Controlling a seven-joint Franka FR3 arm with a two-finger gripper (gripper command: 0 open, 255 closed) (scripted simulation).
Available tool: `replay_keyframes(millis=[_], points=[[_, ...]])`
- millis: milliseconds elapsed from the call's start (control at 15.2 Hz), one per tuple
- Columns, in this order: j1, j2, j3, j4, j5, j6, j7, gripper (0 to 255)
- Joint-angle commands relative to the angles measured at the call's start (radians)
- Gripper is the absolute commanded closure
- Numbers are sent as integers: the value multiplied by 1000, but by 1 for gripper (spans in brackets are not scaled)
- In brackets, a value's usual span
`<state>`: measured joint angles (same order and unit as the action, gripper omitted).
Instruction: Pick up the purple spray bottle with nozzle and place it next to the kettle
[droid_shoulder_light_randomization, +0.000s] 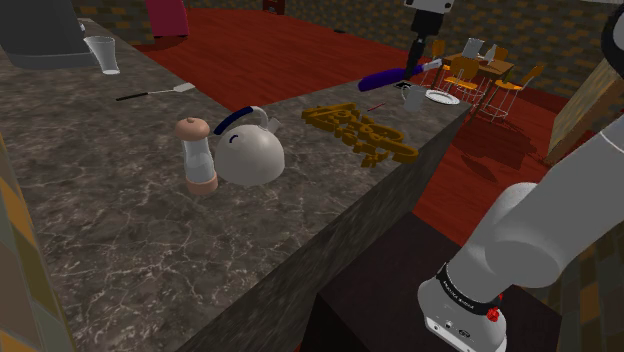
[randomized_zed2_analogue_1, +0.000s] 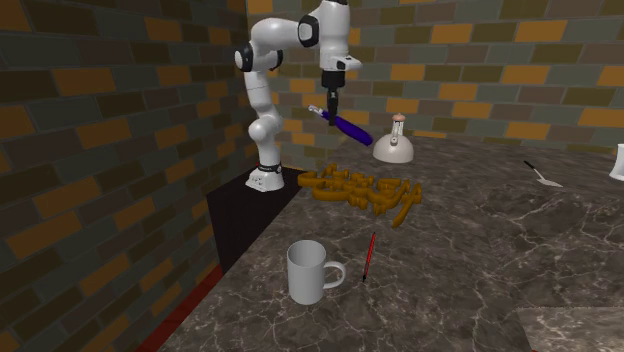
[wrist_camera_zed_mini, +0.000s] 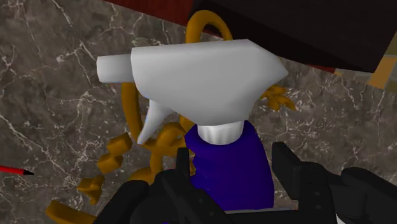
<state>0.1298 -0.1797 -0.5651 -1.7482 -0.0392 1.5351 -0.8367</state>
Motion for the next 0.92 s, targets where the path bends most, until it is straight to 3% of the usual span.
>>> replay_keyframes(millis=[0, 858], points=[[20, -62, 47, -61, -20, 7, 74, 255], [104, -263, 305, -273, 4, 25, 427, 255]])
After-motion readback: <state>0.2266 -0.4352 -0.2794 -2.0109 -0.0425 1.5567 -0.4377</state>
